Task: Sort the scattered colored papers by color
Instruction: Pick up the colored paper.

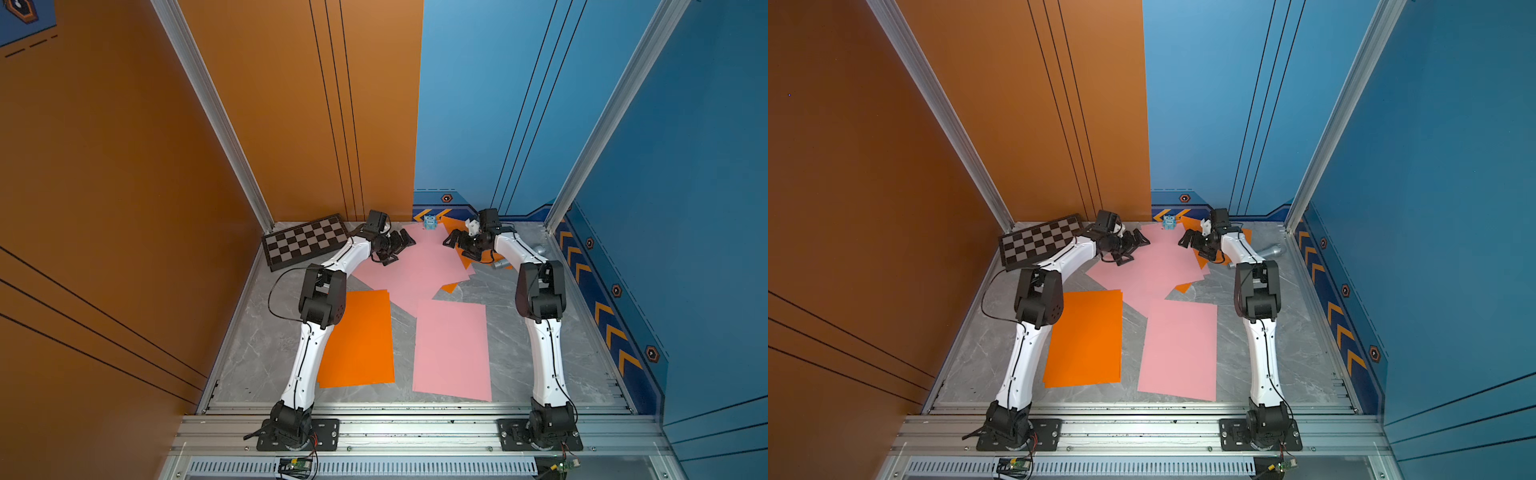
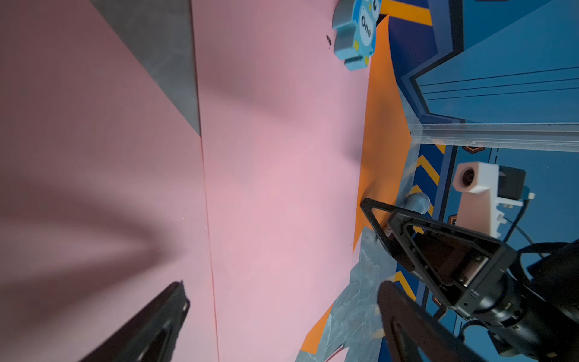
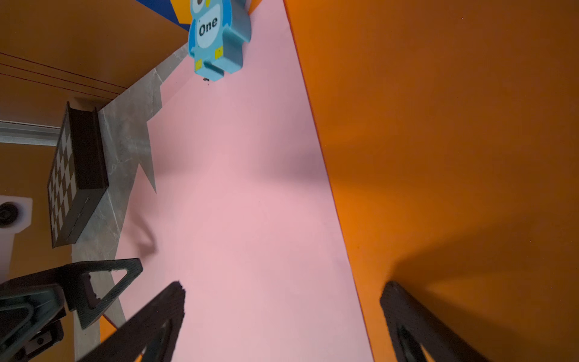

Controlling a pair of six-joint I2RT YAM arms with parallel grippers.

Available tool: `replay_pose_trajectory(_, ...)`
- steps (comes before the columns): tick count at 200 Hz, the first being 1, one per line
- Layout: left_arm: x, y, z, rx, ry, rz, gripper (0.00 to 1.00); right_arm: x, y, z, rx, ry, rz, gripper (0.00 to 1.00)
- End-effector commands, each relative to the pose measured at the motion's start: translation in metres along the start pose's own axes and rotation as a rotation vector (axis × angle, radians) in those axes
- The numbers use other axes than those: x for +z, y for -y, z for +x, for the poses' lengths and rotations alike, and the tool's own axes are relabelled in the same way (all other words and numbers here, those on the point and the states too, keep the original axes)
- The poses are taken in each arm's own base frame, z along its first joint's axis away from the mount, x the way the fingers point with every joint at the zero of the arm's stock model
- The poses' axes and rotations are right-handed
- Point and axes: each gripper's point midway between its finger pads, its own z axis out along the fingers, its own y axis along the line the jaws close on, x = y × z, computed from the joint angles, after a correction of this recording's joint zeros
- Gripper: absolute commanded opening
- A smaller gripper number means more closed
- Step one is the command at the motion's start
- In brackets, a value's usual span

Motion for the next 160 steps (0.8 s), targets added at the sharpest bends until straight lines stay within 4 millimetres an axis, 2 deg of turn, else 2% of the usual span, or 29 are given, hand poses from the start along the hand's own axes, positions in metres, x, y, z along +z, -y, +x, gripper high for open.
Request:
replay_pose_trajectory(1, 0.01, 0.001, 0.005, -0.025, -0.022, 0.015, 0.98, 0.009, 0.01, 0.014, 0.024, -0.06, 0.021, 1.0)
replay_pose_trajectory(54, 0.022, -0.012, 0.009, -0.057, -0.046, 0.003, 0.98, 0.021, 0.013, 0.045, 0.074, -0.17, 0.004, 1.0)
replay_pose_trajectory(87, 0.031, -0.011, 0.015, -0.068, -0.072, 0.016, 0.98, 0.027, 0.006, 0.065, 0.091, -0.235, -0.036, 1.0)
replay_pose_trajectory(111, 0.034, -0.009, 0.016, -0.074, -0.083, 0.028, 0.98, 0.026, 0.004, 0.072, 0.099, -0.257, -0.051, 1.0)
replay_pose_trajectory(160, 0.037, -0.003, 0.016, -0.082, -0.1, 0.059, 0.98, 0.021, -0.013, 0.078, 0.107, -0.287, -0.12, 1.0)
